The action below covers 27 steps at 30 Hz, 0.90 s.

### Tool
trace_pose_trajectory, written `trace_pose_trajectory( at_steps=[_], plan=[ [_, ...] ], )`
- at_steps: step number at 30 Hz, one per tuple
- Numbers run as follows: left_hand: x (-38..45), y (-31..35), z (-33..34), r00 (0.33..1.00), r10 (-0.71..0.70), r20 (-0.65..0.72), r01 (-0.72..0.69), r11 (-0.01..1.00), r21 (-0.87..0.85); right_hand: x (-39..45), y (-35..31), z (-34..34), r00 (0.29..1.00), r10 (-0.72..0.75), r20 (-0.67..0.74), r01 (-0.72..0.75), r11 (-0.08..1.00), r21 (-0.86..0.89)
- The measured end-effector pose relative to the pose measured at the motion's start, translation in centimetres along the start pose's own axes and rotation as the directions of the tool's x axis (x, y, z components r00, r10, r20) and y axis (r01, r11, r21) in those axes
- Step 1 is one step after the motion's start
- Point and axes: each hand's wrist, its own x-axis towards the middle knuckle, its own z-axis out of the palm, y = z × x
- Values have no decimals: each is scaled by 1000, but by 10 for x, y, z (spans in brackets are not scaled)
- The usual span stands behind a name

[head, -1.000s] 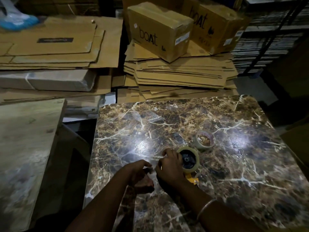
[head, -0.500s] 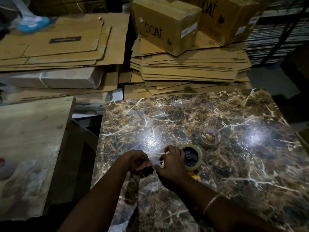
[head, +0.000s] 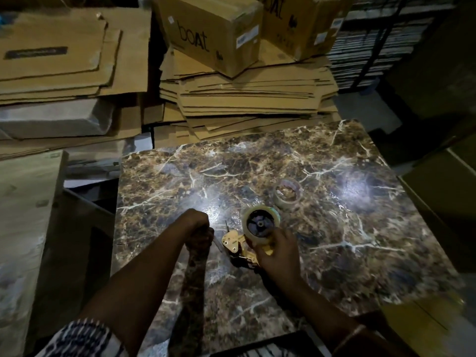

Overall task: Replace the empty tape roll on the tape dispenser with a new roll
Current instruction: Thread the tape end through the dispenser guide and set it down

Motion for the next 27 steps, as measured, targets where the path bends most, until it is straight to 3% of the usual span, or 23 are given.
trace_pose_trajectory(
  at_steps=[3, 6, 9, 11, 14, 15, 19, 23, 27],
  plan=[
    [4, -2, 5, 981, 179, -68, -167, 973, 160, -14, 14, -13, 911, 405, 78, -412, 883, 225],
    [-5, -3, 1, 968, 246, -42, -227, 938, 263, -13, 35, -14, 725, 575, 380, -670, 716, 195],
    [8, -9, 0, 965, 260, -44, -250, 954, 165, -6, 39, -16, 508, 410, 758, -825, 485, 291],
    [27, -13, -3, 955, 285, -79, -276, 955, 112, 0, 37, -24, 452, 338, 825, -865, 391, 314],
    [21, -20, -3, 955, 295, -11, -295, 955, -10, 2, 41, -28, 358, 294, 886, -900, 360, 245],
    [12, -21, -3, 949, 316, -13, -317, 948, -36, 1, 41, -26, 350, 293, 890, -899, 372, 231],
    [13, -27, -4, 884, 459, -85, -464, 884, -56, -4, 35, -14, 448, 318, 835, -858, 414, 303],
    [26, -39, -12, 847, 523, -97, -531, 838, -122, -11, 16, -12, 470, 318, 824, -830, 477, 289],
    [32, -44, -22, 755, 630, -182, -648, 760, -55, -4, 0, -7, 596, 301, 744, -746, 549, 376]
  ],
)
